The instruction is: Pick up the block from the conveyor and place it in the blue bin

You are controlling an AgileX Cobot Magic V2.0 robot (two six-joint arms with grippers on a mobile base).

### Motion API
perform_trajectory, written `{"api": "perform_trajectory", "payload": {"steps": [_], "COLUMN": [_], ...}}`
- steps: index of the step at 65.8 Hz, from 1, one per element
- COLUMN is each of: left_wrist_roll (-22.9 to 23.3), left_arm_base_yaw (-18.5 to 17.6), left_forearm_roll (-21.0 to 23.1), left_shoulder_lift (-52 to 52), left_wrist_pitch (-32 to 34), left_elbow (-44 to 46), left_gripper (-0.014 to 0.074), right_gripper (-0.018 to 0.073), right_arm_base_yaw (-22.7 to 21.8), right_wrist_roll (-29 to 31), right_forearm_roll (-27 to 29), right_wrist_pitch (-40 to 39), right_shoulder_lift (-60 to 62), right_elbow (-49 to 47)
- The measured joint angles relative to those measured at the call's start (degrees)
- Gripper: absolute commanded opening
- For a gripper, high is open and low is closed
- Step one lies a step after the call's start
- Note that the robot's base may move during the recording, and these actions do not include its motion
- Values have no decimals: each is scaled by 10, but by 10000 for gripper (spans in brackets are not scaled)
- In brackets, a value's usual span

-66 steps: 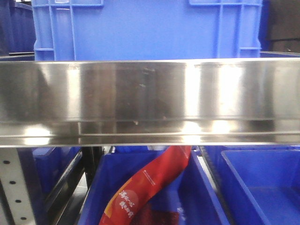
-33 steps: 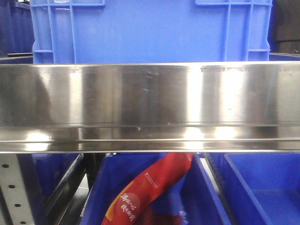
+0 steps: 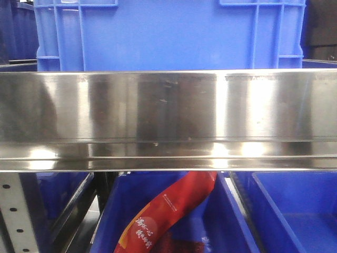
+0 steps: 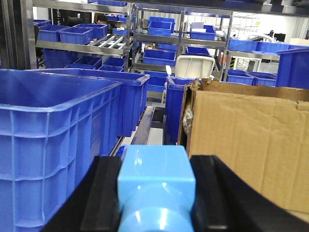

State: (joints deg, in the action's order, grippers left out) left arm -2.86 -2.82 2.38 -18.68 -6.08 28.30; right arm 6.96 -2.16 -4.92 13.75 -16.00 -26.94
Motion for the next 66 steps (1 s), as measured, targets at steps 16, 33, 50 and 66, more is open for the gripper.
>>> {"api": "perform_trajectory", "payload": {"steps": [16,33,50,66], "left_wrist_roll": [0,0,-1,-1], "left_arm_base_yaw": [-18,-122,-231,-265], "left_forearm_roll": [21,-2,-16,-9], "left_shoulder_lift": [-36,-173,-328,-483], "left_wrist_pitch": [-37,-84,-84,-84], "left_elbow": [42,167,274,376], "left_gripper": [-111,-111,-111,-111], "right_gripper": [-162,-162,-162,-162], "right_arm_base_yaw": [0,4,94,189], "right_wrist_roll": [2,16,16,17], "right_forearm_roll": [0,0,0,0], "right_wrist_pitch": [-7,-23,-30,-30], "right_shoulder_lift": [-16,-133,-283,-427], "right_elbow": [-28,-109,-224,-313]}}
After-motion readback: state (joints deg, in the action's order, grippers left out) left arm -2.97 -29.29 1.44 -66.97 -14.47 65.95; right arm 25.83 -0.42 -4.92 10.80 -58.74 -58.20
